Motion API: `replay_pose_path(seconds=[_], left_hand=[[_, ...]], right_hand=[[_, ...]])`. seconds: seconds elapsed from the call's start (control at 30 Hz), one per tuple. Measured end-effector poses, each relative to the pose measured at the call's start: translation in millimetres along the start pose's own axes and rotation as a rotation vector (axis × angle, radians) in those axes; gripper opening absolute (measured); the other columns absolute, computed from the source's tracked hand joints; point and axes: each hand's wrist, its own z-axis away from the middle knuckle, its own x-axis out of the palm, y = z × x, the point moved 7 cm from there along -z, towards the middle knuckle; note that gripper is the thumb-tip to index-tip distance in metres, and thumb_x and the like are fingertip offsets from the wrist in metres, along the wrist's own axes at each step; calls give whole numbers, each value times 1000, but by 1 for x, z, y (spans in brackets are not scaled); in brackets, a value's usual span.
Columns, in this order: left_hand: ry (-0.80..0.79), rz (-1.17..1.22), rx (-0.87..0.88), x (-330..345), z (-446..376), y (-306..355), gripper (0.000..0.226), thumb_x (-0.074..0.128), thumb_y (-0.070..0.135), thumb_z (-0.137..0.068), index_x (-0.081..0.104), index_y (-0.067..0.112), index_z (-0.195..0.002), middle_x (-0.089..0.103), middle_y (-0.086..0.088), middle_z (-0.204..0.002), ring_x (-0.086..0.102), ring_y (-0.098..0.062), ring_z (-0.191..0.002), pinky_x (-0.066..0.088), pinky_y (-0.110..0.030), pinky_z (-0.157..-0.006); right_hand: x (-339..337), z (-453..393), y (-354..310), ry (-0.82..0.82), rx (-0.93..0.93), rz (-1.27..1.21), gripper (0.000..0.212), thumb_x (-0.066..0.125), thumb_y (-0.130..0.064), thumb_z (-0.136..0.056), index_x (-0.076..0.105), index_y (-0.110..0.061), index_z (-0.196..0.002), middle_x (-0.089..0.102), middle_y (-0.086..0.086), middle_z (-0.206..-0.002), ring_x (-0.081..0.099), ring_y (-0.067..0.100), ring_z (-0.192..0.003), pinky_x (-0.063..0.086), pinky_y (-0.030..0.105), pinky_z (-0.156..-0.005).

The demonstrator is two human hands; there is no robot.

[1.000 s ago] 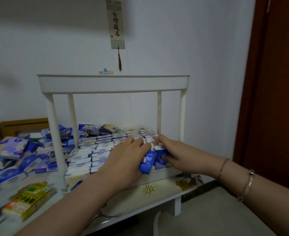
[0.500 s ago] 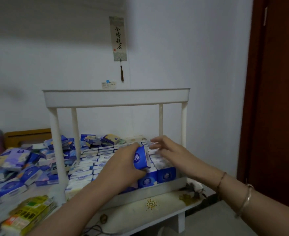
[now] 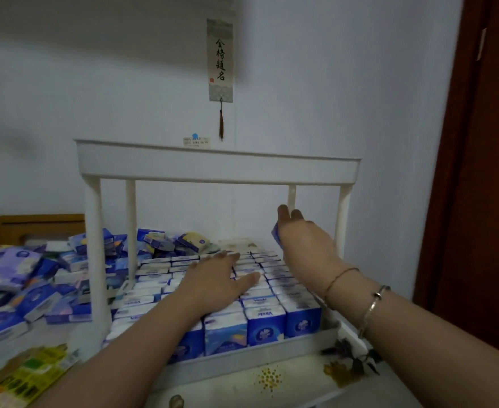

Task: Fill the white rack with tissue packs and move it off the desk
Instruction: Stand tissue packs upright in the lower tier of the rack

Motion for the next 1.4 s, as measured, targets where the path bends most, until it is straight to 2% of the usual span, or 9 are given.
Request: replay_pose_path(seconds=[0.13,0.27,0.43,0.73,0.97,1.07,1.17,1.27,1.4], left_hand=[[-123,-145,18,7,-1,3,67,23,68,-92,21,35,-150,13,4,-160,15,-22,-147,13,-48,-118],[-190,-191,15,12,-1,1,66,17,67,-93,10,36,-152,2,5,-161,4,-24,-148,6,-49,-118],[-197,-193,13,13,-1,1,66,15,66,-94,7,36,-152,-2,5,-161,0,-24,-148,2,-50,-117],[-204,-192,4,13,1,1,66,15,66,-94,7,36,-152,-1,5,-161,0,-23,-148,3,-50,-117],[-181,-187,16,12,1,2,64,16,64,-95,10,35,-152,2,5,-161,3,-23,-148,4,-50,-117],[-117,-61,27,6,3,4,55,25,55,-98,30,32,-148,27,2,-157,24,-24,-144,18,-48,-117],[77,280,1,-13,8,2,36,39,37,-99,60,21,-124,62,-3,-125,59,-23,-113,46,-40,-98],[203,354,11,-37,21,1,29,44,27,-98,64,19,-117,62,1,-125,58,-16,-112,45,-30,-96],[233,395,54,-66,53,-6,24,47,14,-95,66,19,-111,63,6,-119,57,-8,-109,40,-14,-85]], right_hand=[[36,-17,3,-275,69,97,43,50,0,-88,38,0,-129,53,16,-119,59,30,-103,40,30,-67],[68,-31,21,-546,267,-249,25,44,-2,-93,48,2,-117,54,21,-116,56,31,-100,44,29,-74],[80,-26,23,-430,322,-481,43,45,-4,-93,32,-1,-134,52,20,-117,47,24,-91,38,27,-72],[73,-31,21,-472,235,-248,31,39,-10,-97,53,6,-120,57,20,-124,56,29,-99,47,33,-87],[95,-23,10,-656,171,-169,48,30,-4,-99,30,-6,-146,35,14,-149,41,28,-132,36,29,-107],[94,-21,12,-642,177,-188,47,31,-5,-99,30,-5,-146,35,14,-149,41,28,-132,36,29,-104],[84,-17,18,-514,213,-239,49,37,-9,-96,29,-5,-144,45,16,-140,48,30,-124,41,31,-101],[54,-12,7,-355,160,-259,46,43,-7,-91,36,-6,-136,53,17,-121,53,32,-110,49,38,-92],[9,6,-38,-255,-40,-352,41,43,-4,-89,48,-12,-128,52,10,-121,52,25,-108,46,30,-81]])
